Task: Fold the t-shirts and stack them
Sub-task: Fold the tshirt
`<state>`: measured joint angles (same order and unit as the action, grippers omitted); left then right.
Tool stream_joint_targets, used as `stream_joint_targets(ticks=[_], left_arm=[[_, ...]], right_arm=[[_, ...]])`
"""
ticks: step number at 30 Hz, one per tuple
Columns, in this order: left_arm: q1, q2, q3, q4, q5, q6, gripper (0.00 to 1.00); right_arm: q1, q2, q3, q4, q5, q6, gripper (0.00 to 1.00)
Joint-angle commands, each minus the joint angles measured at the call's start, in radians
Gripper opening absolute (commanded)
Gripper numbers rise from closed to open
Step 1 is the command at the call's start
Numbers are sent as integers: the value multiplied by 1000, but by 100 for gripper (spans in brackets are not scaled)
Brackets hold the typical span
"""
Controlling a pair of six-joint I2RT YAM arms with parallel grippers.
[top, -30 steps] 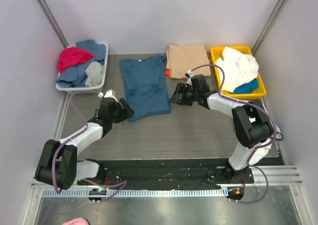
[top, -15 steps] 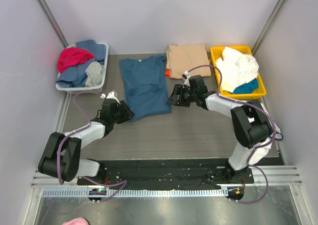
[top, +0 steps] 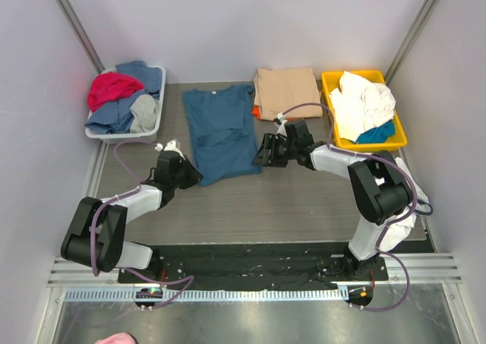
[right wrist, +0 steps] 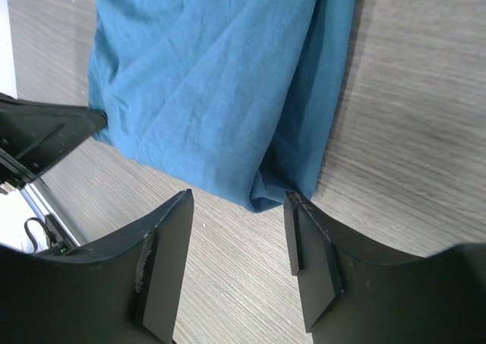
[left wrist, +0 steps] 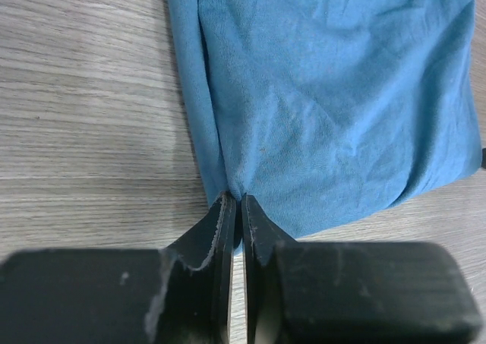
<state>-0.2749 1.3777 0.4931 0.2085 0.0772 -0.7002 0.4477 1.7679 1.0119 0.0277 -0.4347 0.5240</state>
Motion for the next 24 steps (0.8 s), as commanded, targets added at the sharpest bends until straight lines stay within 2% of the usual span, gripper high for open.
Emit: stream_joint_targets(ticks=[1,21,24], left_arm=[[-3,3,13,48,10,1,9],[-1,6,18,32,7,-1,2],[-1,4,16,32,4,-4,0]], right_arm=[[13,13,-6,44,-30,-10,57],[23,61,-6,66,-44,-7,48],[25,62,-7,67,-44,-5,35]])
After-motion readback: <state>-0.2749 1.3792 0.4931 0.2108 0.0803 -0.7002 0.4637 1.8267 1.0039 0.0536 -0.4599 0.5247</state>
